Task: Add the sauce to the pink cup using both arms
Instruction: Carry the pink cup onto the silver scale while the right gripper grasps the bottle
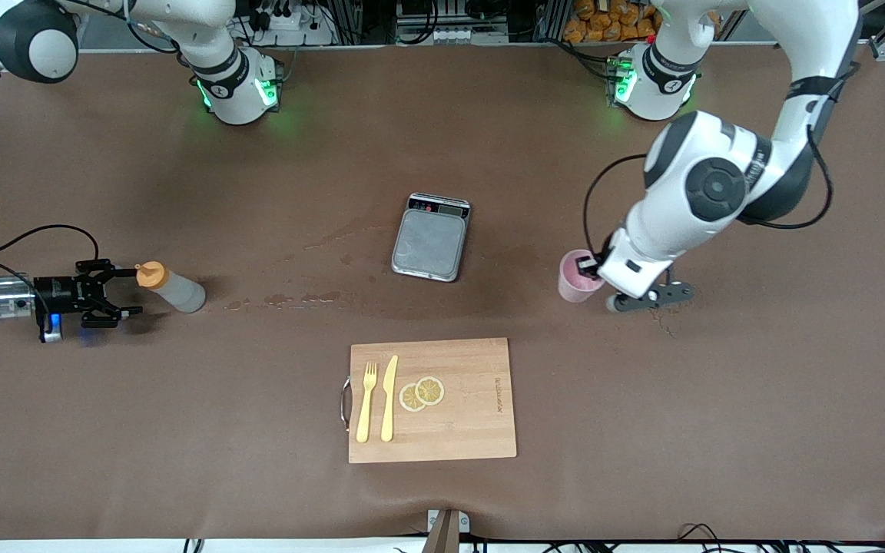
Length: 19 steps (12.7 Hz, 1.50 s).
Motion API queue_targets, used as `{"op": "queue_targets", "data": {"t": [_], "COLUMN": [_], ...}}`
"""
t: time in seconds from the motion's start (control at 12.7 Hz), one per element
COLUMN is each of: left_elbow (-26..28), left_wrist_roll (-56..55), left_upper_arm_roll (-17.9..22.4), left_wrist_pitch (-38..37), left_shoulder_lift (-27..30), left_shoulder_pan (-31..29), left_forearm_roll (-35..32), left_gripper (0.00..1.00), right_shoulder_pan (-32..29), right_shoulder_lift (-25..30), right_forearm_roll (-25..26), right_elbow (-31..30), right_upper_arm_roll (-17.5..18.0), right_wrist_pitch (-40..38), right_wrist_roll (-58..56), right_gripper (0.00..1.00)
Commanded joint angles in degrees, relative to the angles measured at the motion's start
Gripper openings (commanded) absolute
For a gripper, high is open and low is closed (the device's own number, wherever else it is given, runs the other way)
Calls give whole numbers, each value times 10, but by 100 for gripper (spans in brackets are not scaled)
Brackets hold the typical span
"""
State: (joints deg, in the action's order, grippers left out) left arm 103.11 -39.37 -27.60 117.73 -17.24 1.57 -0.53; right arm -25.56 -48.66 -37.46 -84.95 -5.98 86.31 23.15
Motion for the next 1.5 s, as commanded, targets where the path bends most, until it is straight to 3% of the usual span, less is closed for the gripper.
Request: {"op": "queue_targets", "data": {"t": [0.0, 0.32, 0.55, 0.87, 1.26, 1.34, 1.42], "left_elbow": [-51, -110, -129, -159, -162, -162, -162], "left_wrist_roll": [-96, -202, -267, -312, -323, -324, -325], "left_upper_arm_roll": [0, 4, 6, 7, 8, 9, 11], "left_wrist_pitch": [-14, -13, -12, -7, -5, -4, -4], "left_shoulder_lift": [-47, -110, -142, -184, -192, -194, -198], "left_shoulder_pan": [66, 144, 181, 211, 227, 229, 230], "left_forearm_roll": [-7, -12, -61, -94, -105, -106, -111], "left_gripper": [0, 0, 0, 0, 0, 0, 0], "right_shoulder_pan": [-12, -5, 14, 26, 38, 38, 38], "right_shoulder_lift": [-23, -28, -28, -42, -54, -54, -54], "right_forearm_roll": [-29, -44, -44, -45, -53, -53, -53], "right_elbow": [20, 16, 15, 10, 10, 10, 9], "right_upper_arm_roll": [11, 11, 11, 11, 11, 11, 11], "right_wrist_pitch": [-21, -25, -53, -55, -54, -54, -55], "right_wrist_roll": [13, 14, 19, 19, 20, 20, 20], "right_gripper": [100, 100, 100, 100, 100, 95, 63]}}
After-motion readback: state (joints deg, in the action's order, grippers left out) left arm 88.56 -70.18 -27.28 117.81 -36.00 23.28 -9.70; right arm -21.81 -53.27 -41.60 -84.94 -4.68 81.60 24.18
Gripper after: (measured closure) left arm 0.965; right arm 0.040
